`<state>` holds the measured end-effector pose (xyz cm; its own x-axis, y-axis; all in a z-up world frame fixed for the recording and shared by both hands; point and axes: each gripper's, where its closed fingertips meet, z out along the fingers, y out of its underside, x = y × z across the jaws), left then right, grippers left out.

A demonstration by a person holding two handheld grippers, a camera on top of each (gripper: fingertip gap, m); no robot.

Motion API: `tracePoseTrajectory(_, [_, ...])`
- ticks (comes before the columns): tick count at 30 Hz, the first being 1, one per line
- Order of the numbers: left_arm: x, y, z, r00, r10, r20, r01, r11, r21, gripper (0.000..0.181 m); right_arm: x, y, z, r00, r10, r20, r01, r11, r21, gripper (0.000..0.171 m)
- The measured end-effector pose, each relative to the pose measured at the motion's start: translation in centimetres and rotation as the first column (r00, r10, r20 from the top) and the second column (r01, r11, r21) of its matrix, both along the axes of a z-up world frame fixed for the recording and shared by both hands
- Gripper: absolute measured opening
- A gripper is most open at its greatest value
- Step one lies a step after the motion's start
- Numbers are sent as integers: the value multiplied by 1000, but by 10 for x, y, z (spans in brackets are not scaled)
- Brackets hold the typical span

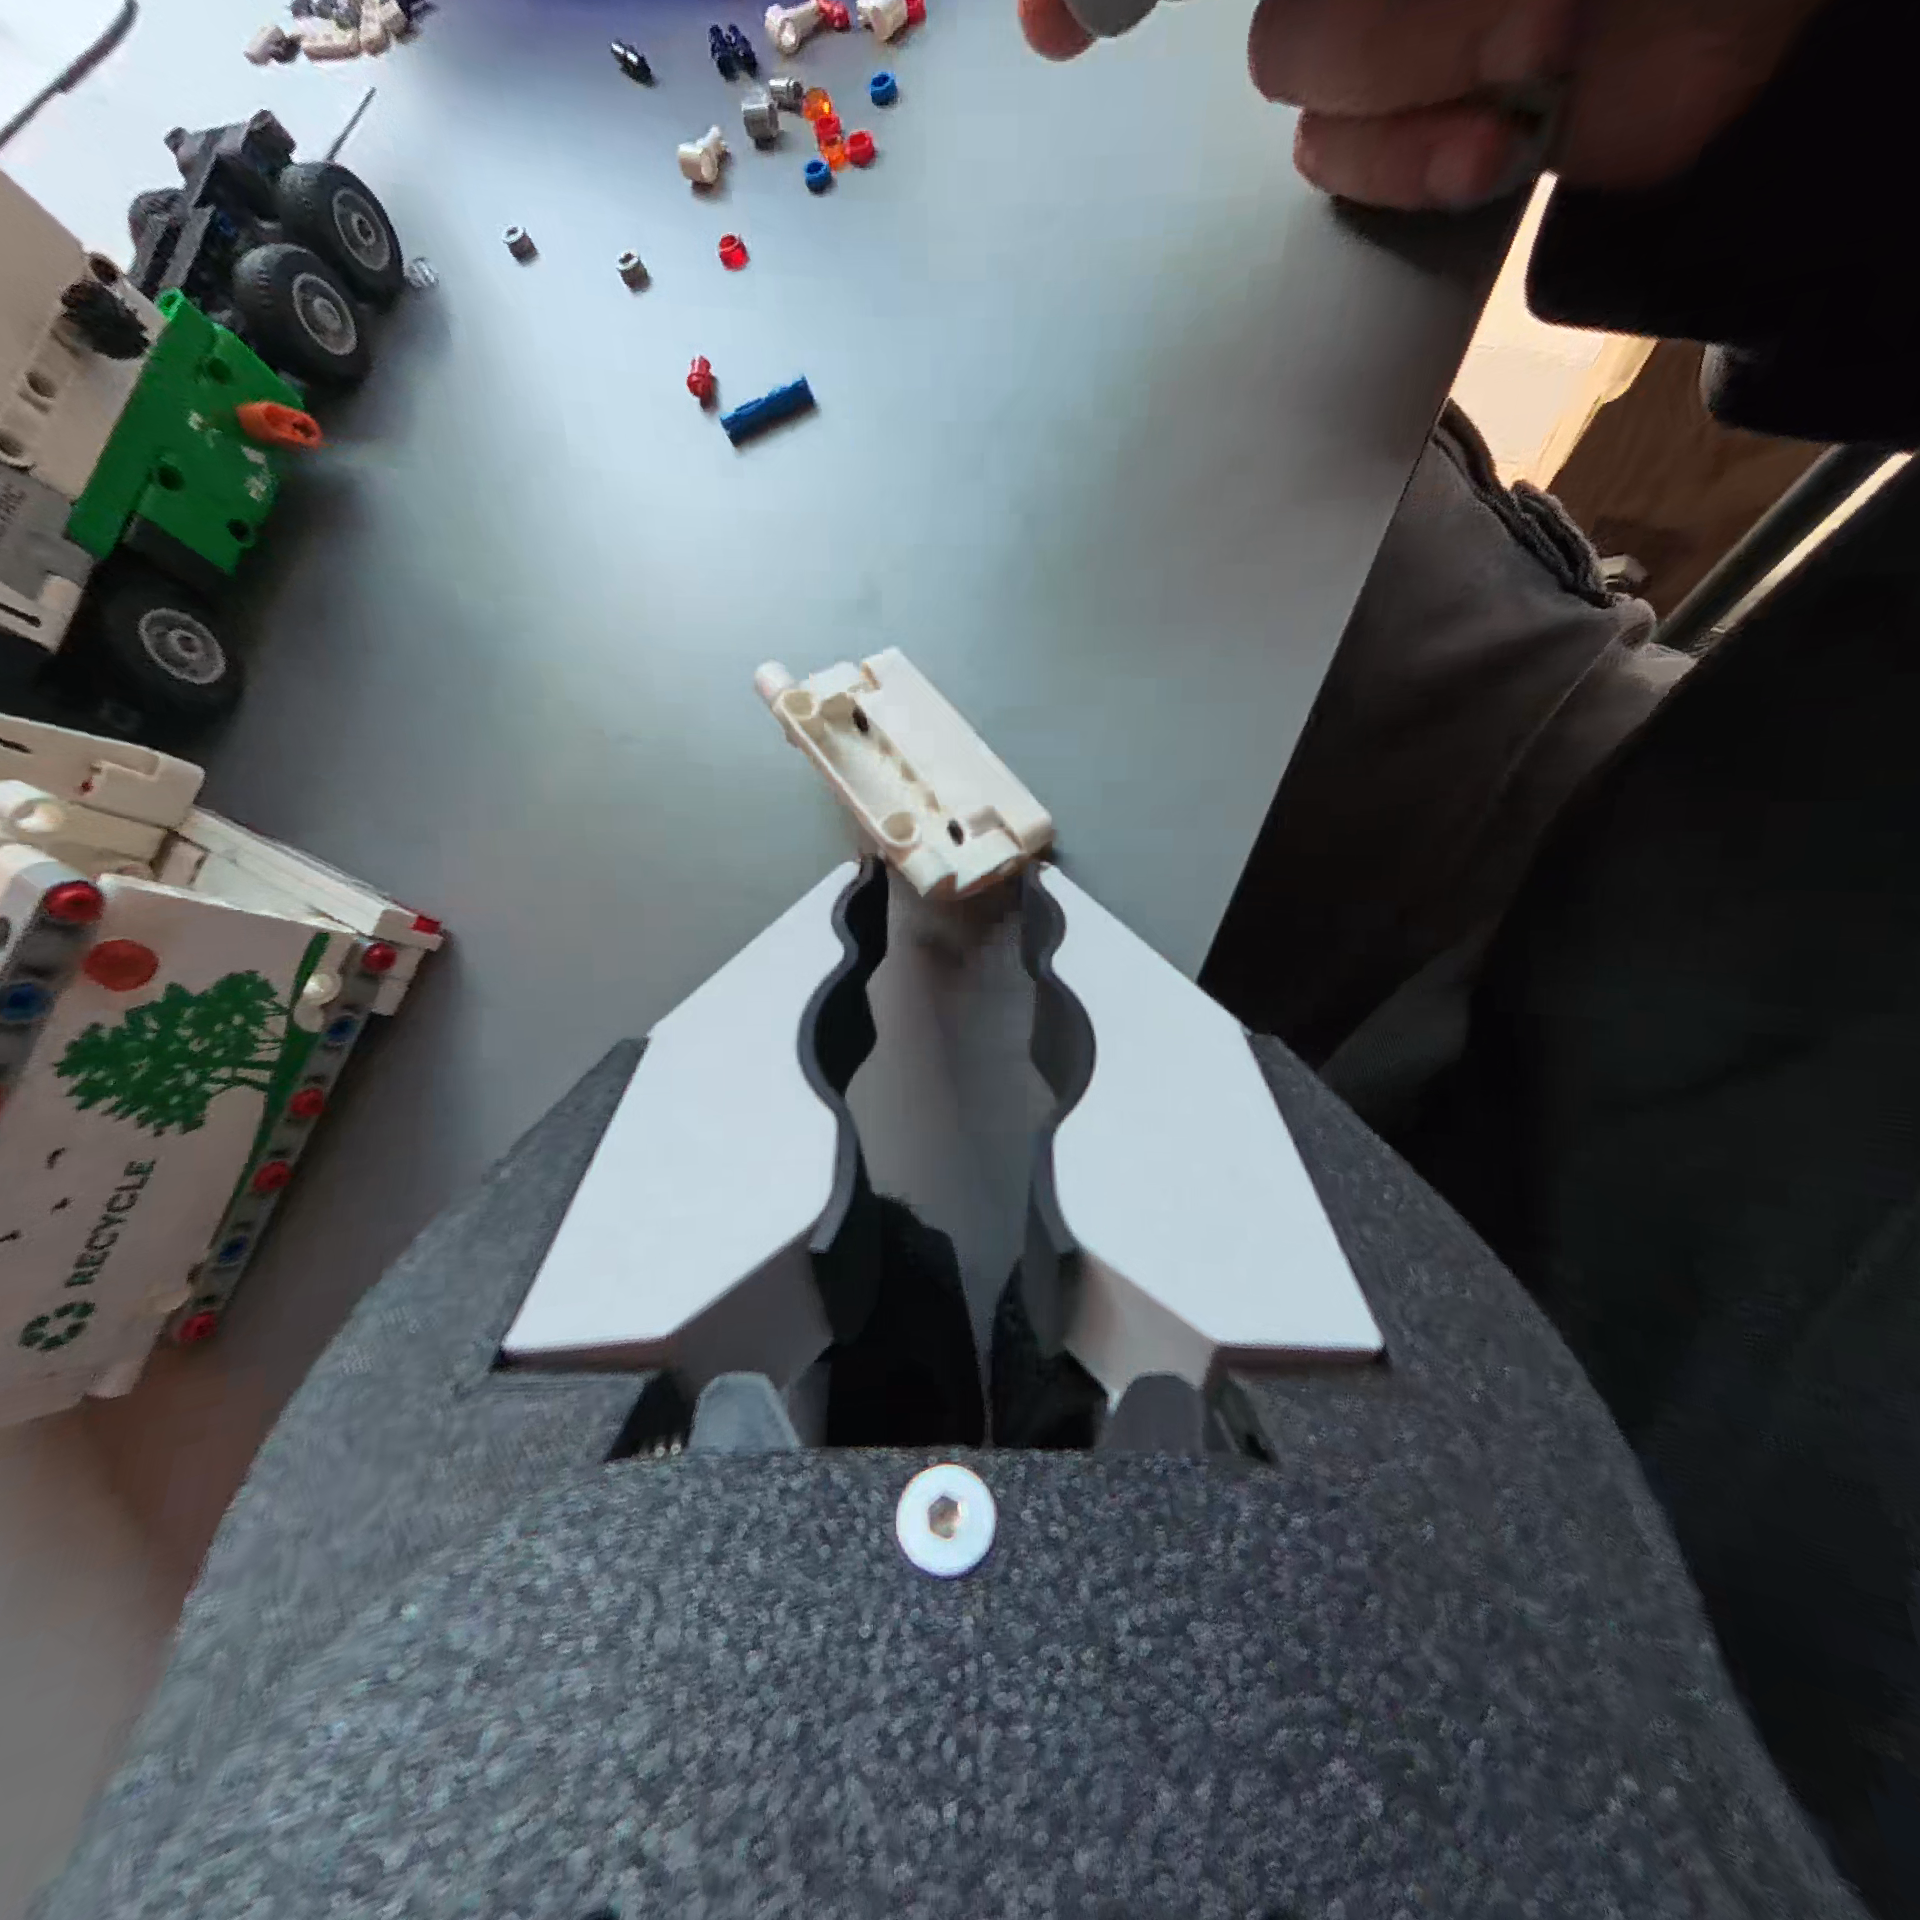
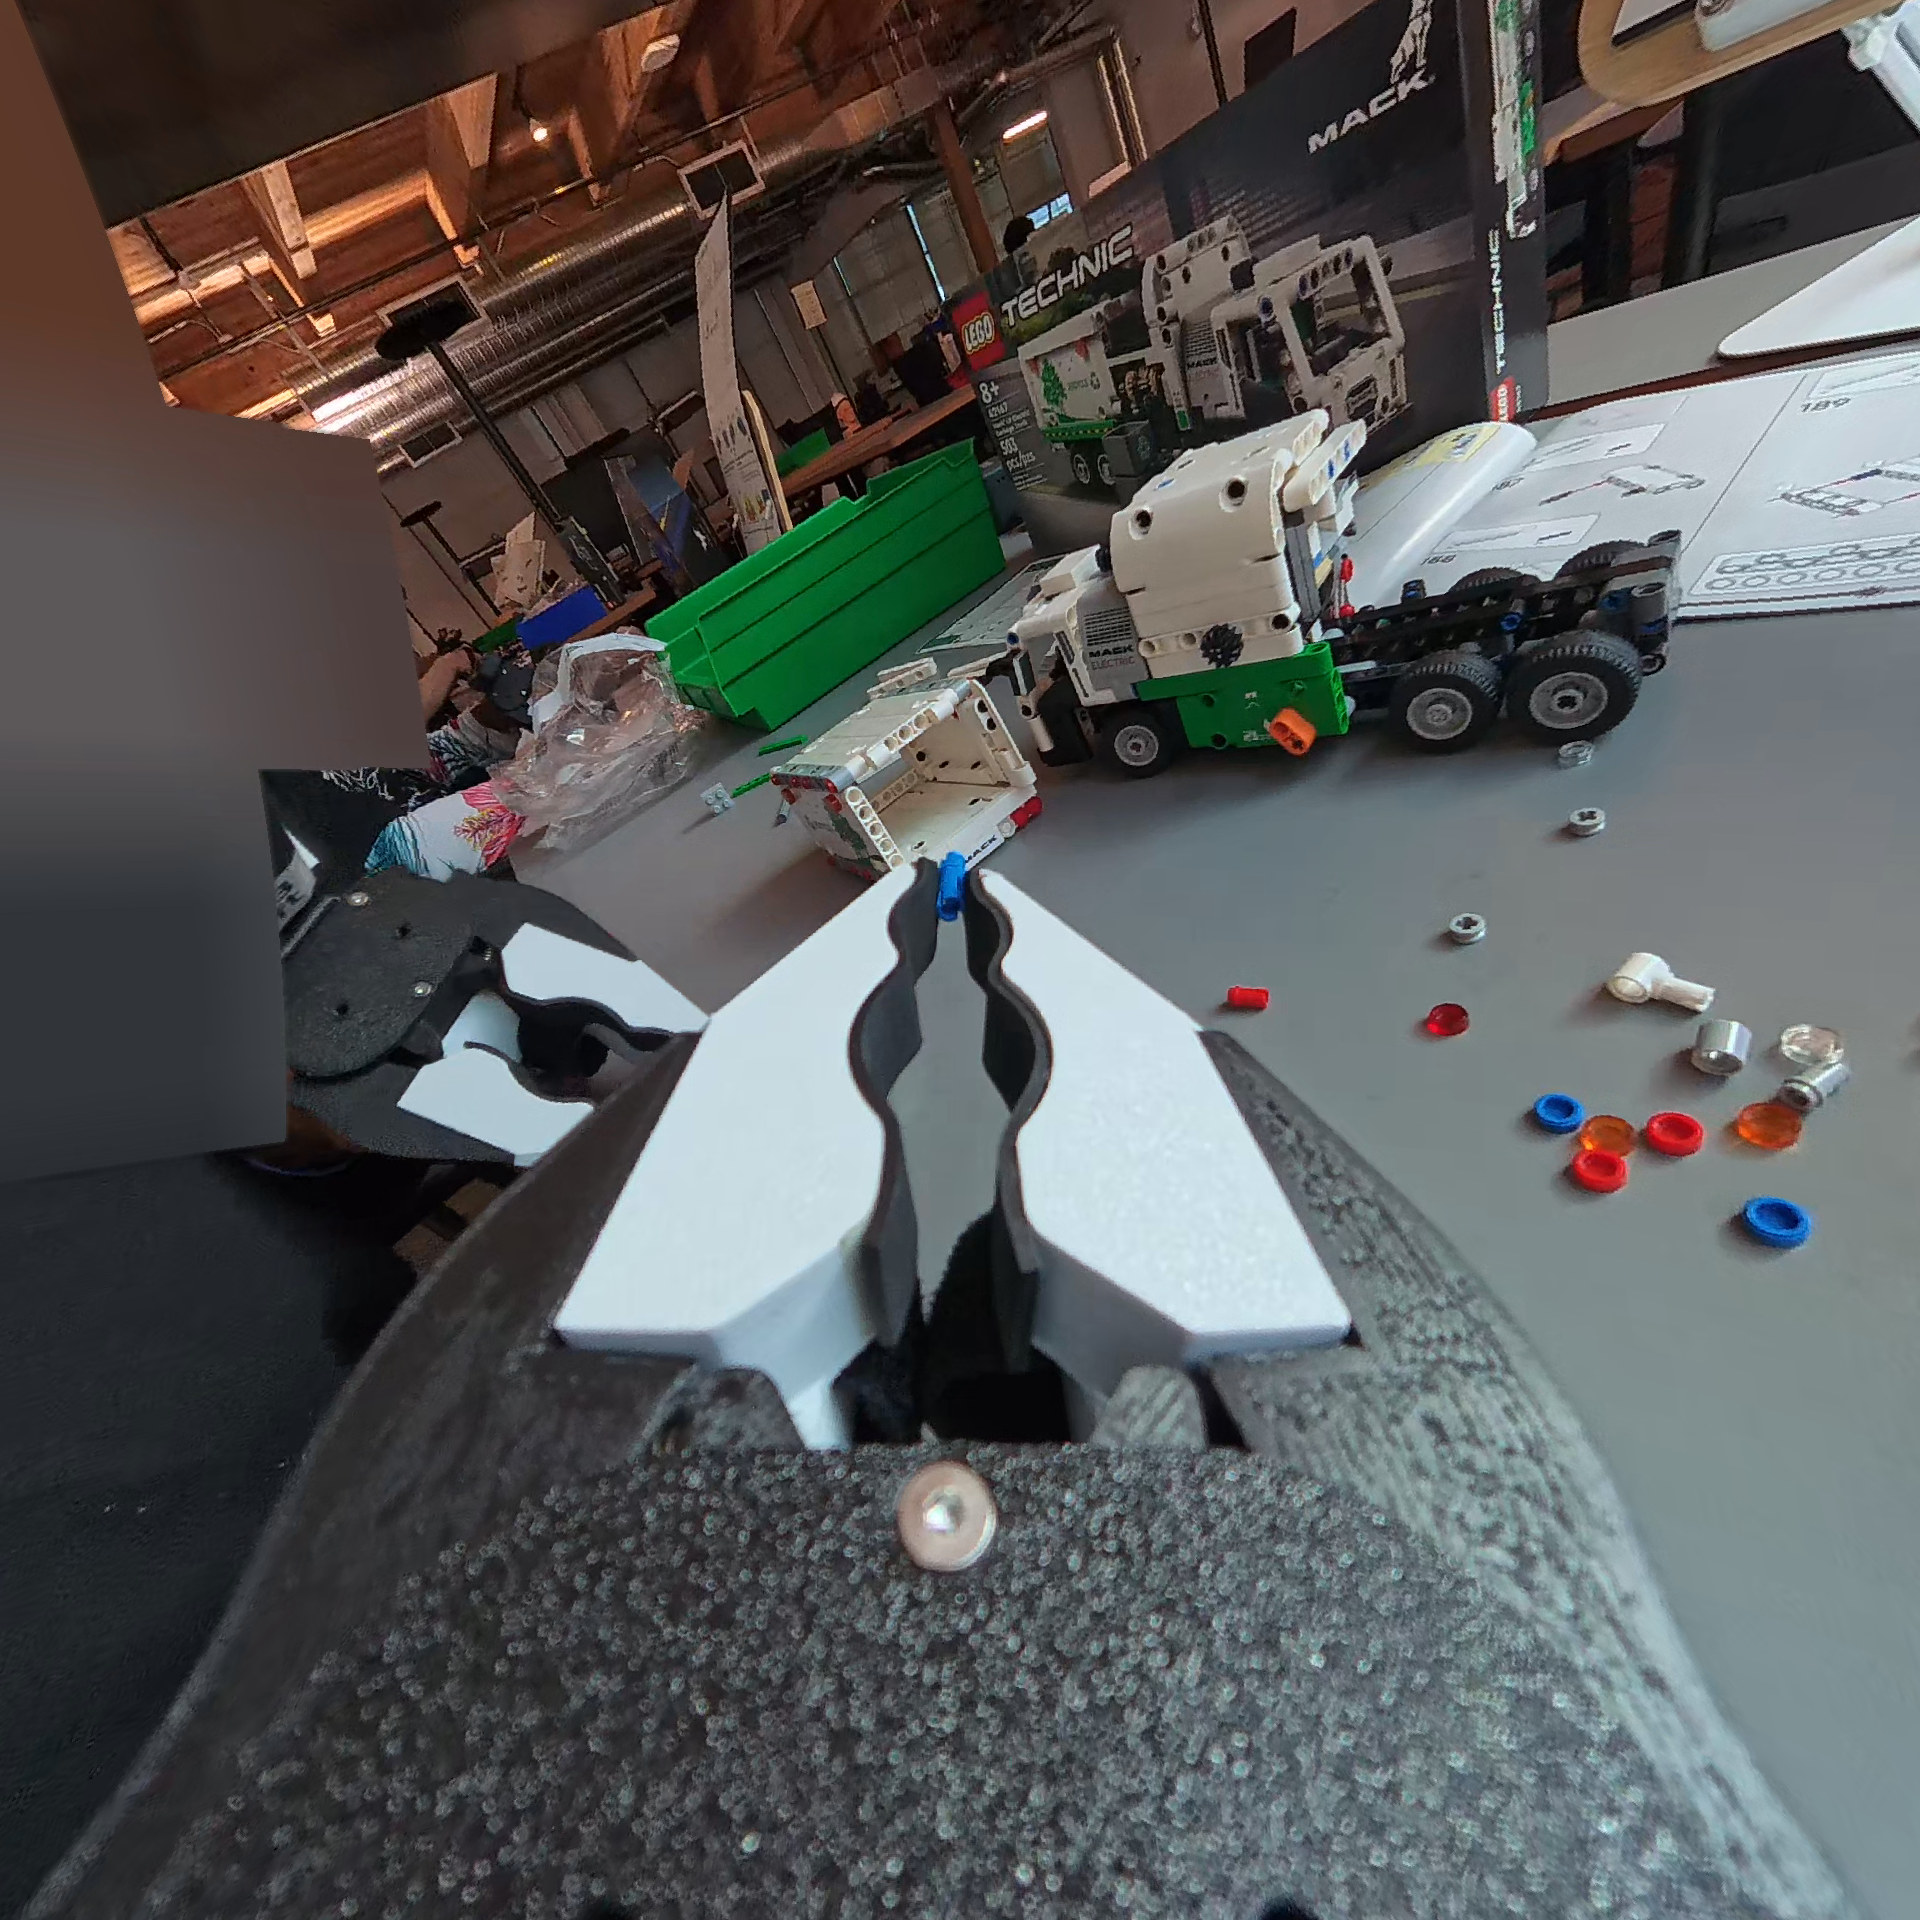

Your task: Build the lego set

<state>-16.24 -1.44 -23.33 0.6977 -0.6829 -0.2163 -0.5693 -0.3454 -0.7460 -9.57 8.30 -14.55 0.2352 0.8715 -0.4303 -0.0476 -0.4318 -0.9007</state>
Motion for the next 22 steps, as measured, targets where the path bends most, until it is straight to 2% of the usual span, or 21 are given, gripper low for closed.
tracePoseTrajectory(5, [-2,4,4,996,8,-89,0,996,91,30,-2,-2,-1,1000,11,7,-11,1000,-5,3])
tracePoseTrajectory(8, [1,3,13,1000,-1,-24,2,998,55,34,-2,-2,-1,1000,8,13,-8,1000,3,3])
tracePoseTrajectory(10, [8,-3,23,998,-68,6,68,996,56,34,-2,-3,-1,1000,9,10,-9,1000,4,3])
tracePoseTrajectory(13, [11,-7,21,954,-243,-175,259,963,75,34,-2,-3,-1,1000,15,3,-15,1000,-1,3])
tracePoseTrajectory(15, [10,-3,17,916,-314,-251,332,943,29,33,-2,-4,0,1000,19,-1,-19,1000,-2,3])
tracePoseTrajectory(19, [14,0,10,881,-414,-230,386,909,-154,35,-1,-4,0,1000,20,-4,-20,1000,2,3])
tracePoseTrajectory(22, [9,2,0,849,-441,-291,383,893,-237,21,-1,-5,1,1000,23,-11,-23,1000,0,3])
